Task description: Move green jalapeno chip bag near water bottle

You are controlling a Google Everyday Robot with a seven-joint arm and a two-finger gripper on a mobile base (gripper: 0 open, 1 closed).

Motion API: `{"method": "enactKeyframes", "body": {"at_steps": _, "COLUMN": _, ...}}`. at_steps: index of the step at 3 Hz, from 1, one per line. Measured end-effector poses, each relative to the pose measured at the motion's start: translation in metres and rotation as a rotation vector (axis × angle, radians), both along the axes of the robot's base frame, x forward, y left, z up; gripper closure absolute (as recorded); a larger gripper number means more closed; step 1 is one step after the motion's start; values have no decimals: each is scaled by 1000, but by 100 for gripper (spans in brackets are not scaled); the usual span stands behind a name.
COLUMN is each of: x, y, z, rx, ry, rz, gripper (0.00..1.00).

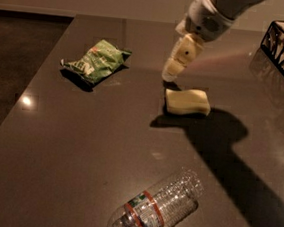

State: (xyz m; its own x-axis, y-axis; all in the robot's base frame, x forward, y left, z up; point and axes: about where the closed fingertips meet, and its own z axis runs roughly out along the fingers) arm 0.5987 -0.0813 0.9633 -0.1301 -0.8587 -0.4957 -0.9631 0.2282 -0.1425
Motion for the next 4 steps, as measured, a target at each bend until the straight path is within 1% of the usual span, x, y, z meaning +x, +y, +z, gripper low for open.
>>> {"method": "enactKeyframes", "body": {"at_steps": 1, "x": 32, "y": 39, "z": -18, "rx": 50, "ry": 29, "rz": -7, "gripper": 0}}
{"method": "enactKeyframes", "body": {"at_steps": 2, "x": 55, "y": 80, "z": -34, "rx": 83, "ry": 48, "rz": -26, "gripper": 0}}
{"method": "enactKeyframes", "body": {"at_steps": 3, "x": 68, "y": 120, "z": -41, "rx": 95, "ry": 0, "rz": -60, "gripper": 0}}
{"method": "enactKeyframes", "body": {"at_steps": 4, "x": 86, "y": 147, "z": -60, "rx": 68, "ry": -48, "rz": -124, "gripper": 0}}
